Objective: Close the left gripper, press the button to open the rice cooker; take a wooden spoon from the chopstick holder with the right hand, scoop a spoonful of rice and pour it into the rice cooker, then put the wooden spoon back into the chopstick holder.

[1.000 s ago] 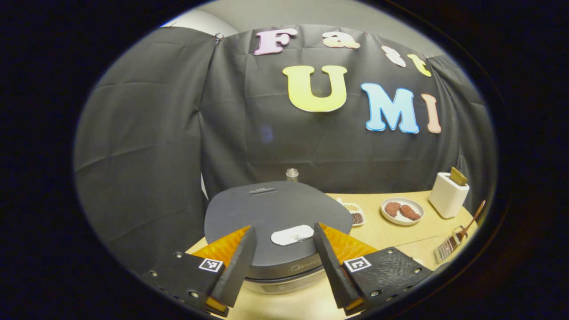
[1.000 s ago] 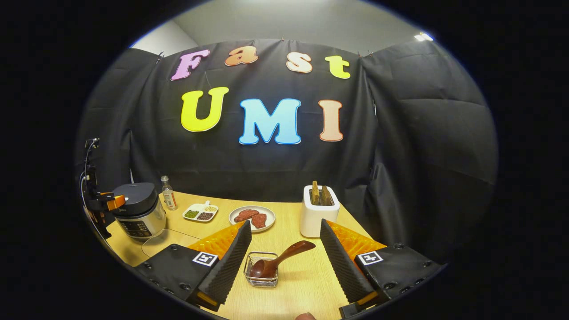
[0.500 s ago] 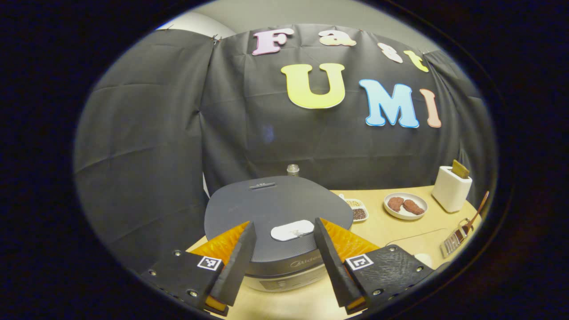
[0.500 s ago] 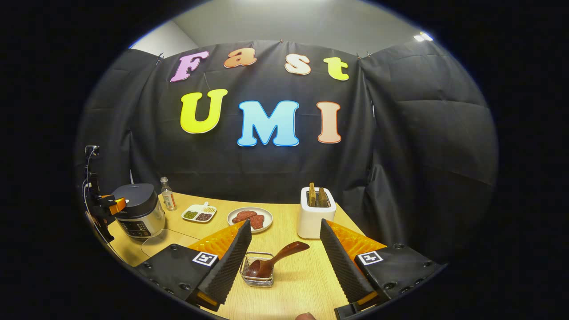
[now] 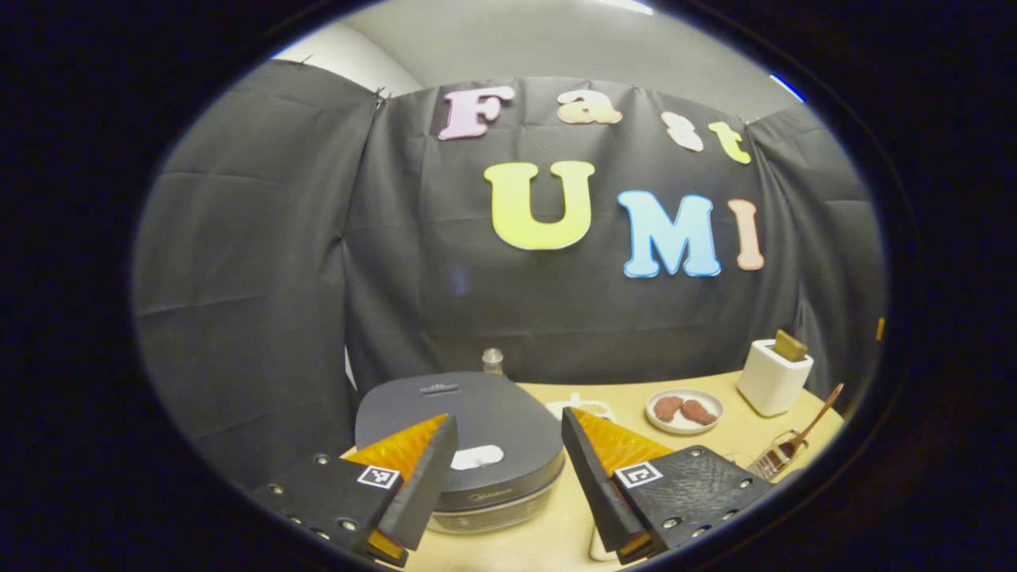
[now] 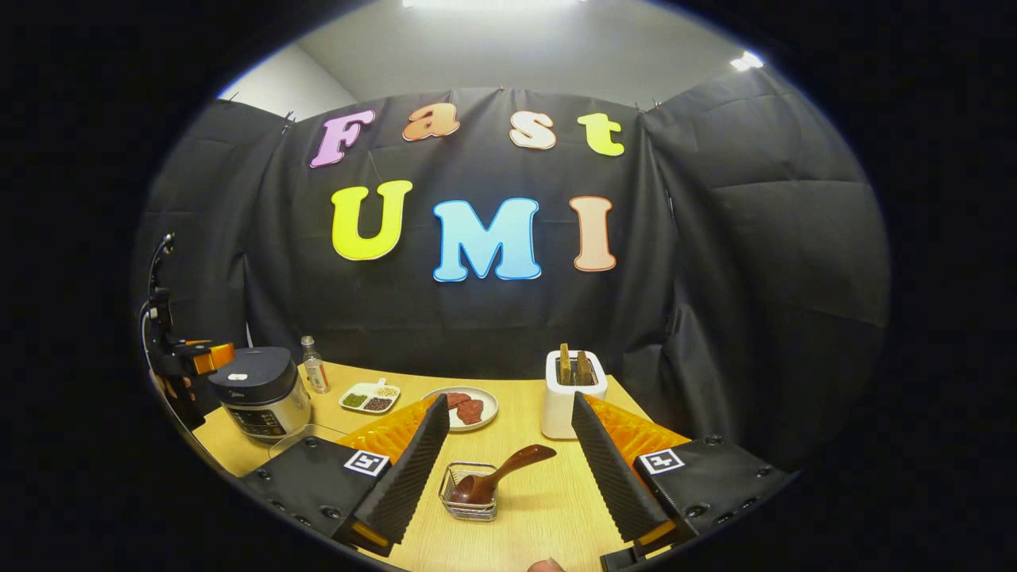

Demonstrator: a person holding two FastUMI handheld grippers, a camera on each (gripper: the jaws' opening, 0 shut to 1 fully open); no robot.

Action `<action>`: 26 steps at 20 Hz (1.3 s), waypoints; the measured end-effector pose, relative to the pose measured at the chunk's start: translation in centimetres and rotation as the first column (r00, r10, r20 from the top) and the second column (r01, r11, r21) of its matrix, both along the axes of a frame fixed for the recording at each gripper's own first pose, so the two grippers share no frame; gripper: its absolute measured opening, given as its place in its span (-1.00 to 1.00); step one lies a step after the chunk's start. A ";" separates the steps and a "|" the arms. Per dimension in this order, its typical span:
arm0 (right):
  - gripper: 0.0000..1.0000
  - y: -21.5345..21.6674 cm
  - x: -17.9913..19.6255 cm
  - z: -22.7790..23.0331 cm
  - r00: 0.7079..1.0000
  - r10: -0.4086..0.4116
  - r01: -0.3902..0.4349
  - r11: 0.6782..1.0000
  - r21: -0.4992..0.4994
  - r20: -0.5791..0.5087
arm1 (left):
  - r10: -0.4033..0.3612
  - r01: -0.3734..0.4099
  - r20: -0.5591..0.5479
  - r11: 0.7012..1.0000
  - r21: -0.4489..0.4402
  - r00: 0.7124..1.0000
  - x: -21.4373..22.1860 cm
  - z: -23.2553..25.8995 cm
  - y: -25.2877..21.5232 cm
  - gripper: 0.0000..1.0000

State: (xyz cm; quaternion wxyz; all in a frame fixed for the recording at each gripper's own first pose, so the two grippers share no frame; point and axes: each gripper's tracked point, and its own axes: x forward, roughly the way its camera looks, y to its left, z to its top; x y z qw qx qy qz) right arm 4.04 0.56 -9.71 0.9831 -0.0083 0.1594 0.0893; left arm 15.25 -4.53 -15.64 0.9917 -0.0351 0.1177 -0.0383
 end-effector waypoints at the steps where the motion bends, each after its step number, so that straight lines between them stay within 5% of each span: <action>1: 0.97 0.0 -0.1 0.3 1.000 0.012 -0.012 1.000 0.008 0.006 | -0.005 0.006 0.025 1.000 -0.006 1.000 -0.7 1.6 -0.7 0.65; 11: 0.95 0.1 -2.2 2.9 0.994 0.086 -0.092 0.991 0.096 0.063 | -0.025 0.022 0.124 0.999 0.024 0.992 -9.1 10.5 -3.5 0.63; 26: 0.95 3.5 -6.0 7.7 0.990 0.027 -0.042 0.994 0.102 0.141 | -0.128 0.130 0.190 0.992 0.007 0.973 -13.9 15.0 -1.2 0.63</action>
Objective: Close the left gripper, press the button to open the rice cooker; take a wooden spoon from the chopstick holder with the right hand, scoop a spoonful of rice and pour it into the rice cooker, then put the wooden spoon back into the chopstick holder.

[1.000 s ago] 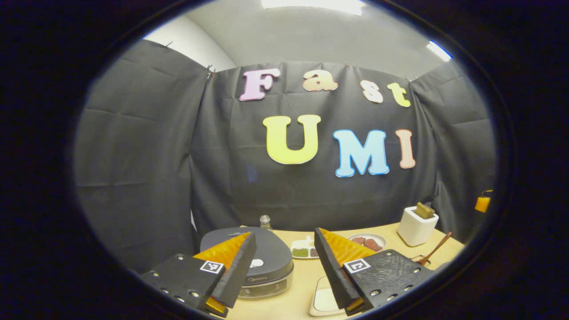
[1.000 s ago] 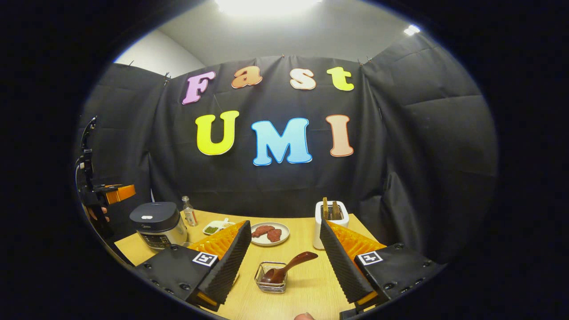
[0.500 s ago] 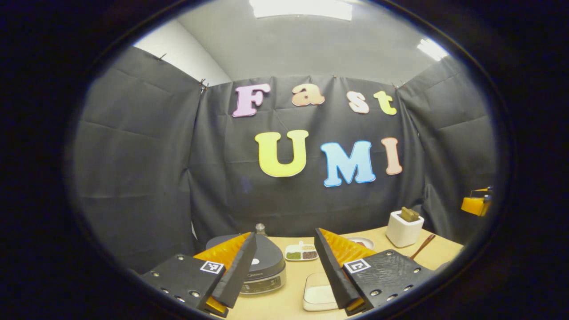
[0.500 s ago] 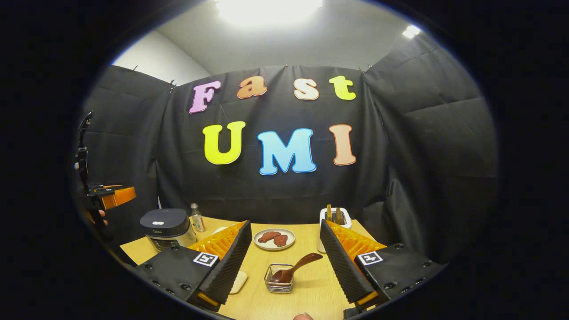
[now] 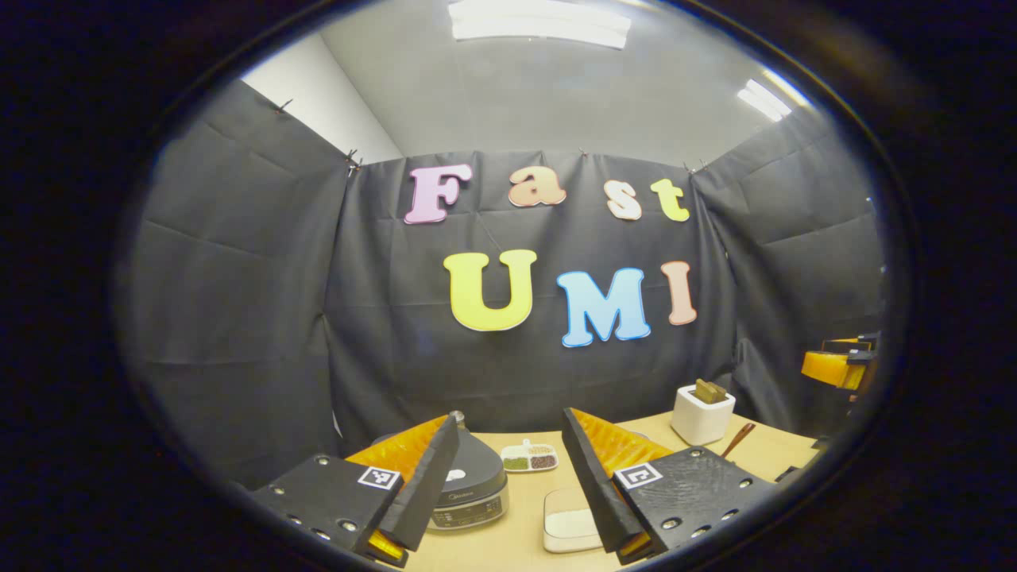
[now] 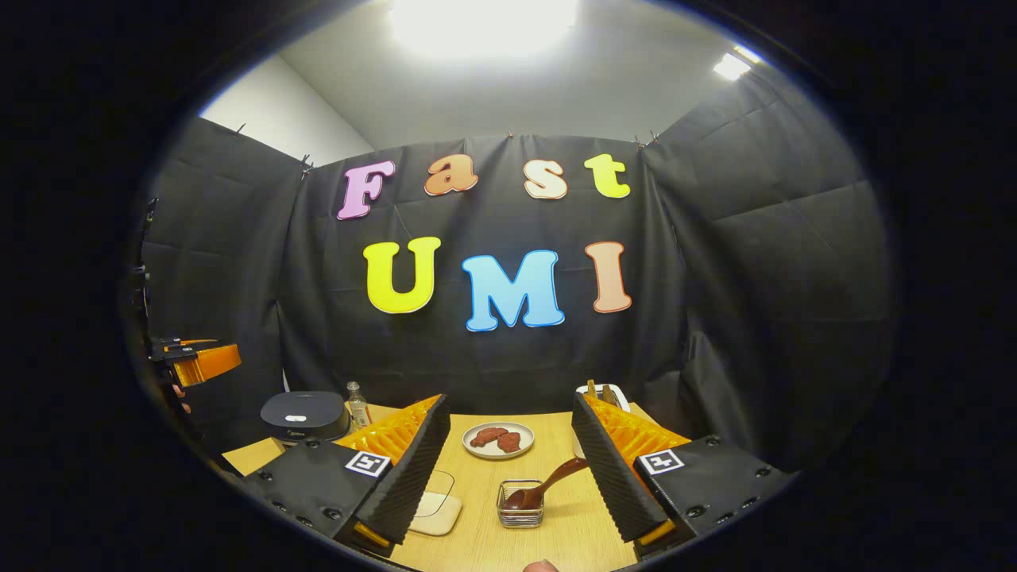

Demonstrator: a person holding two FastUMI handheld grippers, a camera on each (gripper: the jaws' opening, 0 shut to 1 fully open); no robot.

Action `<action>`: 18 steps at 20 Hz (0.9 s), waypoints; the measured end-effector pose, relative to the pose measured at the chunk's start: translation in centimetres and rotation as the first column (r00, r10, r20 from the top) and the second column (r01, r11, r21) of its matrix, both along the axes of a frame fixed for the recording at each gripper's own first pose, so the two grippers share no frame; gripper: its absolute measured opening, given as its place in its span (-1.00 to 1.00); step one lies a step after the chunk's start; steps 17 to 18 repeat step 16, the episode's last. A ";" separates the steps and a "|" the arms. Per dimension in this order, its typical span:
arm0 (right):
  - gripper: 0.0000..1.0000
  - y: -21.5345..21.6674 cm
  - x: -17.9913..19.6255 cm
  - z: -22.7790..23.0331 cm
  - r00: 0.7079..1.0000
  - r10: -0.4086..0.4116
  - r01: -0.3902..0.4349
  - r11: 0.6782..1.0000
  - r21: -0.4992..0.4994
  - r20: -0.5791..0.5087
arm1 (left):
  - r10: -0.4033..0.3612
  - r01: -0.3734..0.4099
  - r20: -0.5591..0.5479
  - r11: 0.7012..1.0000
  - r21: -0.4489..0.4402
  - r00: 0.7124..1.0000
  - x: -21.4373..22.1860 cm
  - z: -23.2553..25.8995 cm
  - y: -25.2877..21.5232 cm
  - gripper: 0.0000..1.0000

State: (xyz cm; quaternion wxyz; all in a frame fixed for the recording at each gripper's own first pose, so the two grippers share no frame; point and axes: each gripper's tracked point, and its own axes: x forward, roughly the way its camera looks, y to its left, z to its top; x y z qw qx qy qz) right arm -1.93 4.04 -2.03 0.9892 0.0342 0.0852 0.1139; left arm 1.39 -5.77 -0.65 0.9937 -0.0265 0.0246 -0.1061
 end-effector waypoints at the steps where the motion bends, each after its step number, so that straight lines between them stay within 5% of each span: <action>1: 0.95 0.1 -0.2 0.2 1.000 0.001 -0.001 1.000 -0.002 0.003 | -0.003 0.003 0.007 1.000 -0.001 1.000 -0.3 0.3 0.1 0.63; 18: 0.95 1.6 -1.3 2.2 0.999 -0.003 0.002 1.000 0.014 0.053 | 0.023 -0.023 0.014 0.999 -0.026 1.000 -4.3 1.2 3.4 0.63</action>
